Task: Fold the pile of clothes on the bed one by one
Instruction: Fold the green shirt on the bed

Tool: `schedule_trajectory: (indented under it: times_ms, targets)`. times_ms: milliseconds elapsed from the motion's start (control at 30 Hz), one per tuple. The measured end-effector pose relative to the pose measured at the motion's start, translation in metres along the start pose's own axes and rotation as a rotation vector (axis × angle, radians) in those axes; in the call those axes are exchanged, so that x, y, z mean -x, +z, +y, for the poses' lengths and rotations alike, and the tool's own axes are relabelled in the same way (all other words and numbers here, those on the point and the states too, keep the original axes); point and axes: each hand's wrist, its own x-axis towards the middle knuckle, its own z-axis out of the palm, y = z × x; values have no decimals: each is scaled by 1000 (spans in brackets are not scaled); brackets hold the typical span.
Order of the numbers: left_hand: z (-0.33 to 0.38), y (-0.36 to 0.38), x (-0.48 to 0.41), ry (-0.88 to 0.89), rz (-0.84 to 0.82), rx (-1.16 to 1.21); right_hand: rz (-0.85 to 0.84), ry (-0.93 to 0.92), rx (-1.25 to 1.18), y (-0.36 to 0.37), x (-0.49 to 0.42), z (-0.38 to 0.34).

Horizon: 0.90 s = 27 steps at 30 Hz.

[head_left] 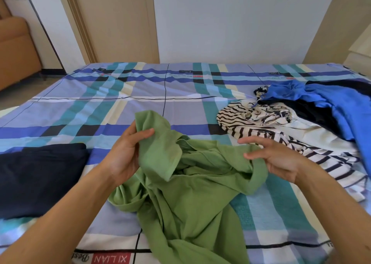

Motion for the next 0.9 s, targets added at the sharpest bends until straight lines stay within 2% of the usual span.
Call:
schedule_trajectory:
  times_ms: [67,233,333,400,533,633,700,800,900]
  targets:
    - [-1,2,1,8,25,-58,-29,17,-26,0,0,2]
    - [8,5,-2,5,10,-92,21,-260,-249,5,-3,-8]
    - [30,9,-16,16,-17,-160,52,-322,-364,12,-8,-29]
    - [57,14,-33,27,-52,-250,25,-352,-303,16,-11,-57]
    - [144,32,-57,84,-107,-455,61,-407,68,26,-8,-143]
    - [218,47,-61,157,-16,-608,158,-505,256,30,-3,-212]
    - [264,54,-59,207,61,-652,220,-588,274,30,4,-256]
    - [317,57,-55,288,195,-613,291,-707,239,25,16,-313]
    - [356,50,-49,397,285,-509,308,-739,317,20,31,-358]
